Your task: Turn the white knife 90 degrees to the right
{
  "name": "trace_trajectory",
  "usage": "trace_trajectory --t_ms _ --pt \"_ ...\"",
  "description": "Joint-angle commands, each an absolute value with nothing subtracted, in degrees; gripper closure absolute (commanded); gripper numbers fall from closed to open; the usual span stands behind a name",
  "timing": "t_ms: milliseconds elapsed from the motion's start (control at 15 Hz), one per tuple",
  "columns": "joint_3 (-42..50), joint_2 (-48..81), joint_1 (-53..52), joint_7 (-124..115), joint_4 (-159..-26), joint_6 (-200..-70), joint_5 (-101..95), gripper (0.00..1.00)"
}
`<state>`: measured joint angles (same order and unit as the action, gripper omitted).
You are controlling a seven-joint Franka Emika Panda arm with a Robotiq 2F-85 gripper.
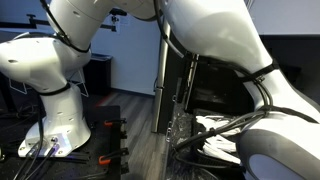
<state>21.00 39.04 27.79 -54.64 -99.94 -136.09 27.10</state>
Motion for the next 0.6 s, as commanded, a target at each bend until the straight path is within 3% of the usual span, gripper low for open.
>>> trace_trajectory --t_ms 0,533 --pt "20.1 40.52 28.74 -56.48 -97.39 -134.96 27.89 0.97" --pt "19.72 41.15 29.09 -57.11 -96.4 -135.07 27.88 0.97"
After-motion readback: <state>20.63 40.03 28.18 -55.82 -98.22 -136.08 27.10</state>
